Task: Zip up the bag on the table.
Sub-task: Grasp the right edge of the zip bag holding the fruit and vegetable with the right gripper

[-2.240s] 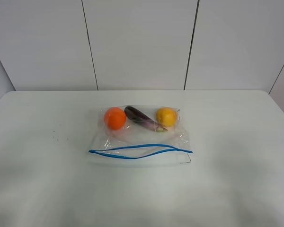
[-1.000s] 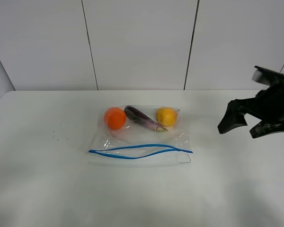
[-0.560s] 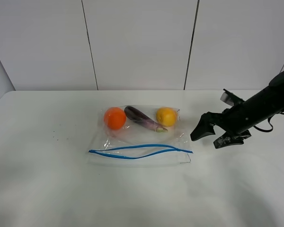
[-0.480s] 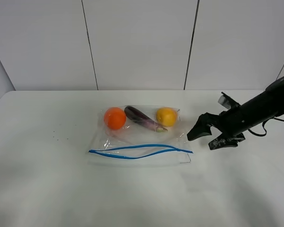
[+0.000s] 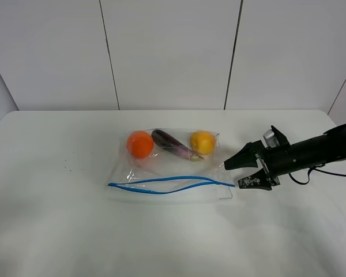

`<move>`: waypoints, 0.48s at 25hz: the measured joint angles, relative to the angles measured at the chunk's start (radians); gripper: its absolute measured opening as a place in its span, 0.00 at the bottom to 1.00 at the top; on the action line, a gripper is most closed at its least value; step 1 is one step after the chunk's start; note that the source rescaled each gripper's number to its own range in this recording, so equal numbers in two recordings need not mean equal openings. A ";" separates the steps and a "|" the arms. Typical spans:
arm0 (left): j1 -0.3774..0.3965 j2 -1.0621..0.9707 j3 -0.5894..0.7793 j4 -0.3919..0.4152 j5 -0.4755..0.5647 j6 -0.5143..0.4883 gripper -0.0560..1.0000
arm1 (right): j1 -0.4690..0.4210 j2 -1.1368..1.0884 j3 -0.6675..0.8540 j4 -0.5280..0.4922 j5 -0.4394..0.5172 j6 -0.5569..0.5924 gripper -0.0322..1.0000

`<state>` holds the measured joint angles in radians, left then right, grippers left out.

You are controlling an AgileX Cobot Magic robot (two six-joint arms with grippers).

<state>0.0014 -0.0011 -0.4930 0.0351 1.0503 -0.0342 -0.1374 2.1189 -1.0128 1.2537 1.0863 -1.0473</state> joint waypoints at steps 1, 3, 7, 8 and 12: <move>0.000 0.000 0.000 0.000 0.000 0.000 1.00 | 0.000 0.012 0.000 0.010 0.000 -0.014 0.98; 0.000 0.000 0.000 0.000 0.000 0.000 1.00 | 0.000 0.030 0.000 0.028 0.003 -0.042 0.98; 0.000 0.000 0.000 0.000 0.000 0.000 1.00 | 0.001 0.063 -0.020 0.034 0.019 -0.066 0.98; 0.000 0.000 0.000 0.000 0.000 0.000 1.00 | 0.002 0.071 -0.033 0.038 0.029 -0.065 0.98; 0.000 0.000 0.000 0.000 0.000 0.000 1.00 | 0.023 0.095 -0.089 0.043 0.044 -0.036 0.98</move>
<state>0.0014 -0.0011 -0.4930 0.0351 1.0503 -0.0342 -0.1146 2.2135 -1.1019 1.2965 1.1306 -1.0837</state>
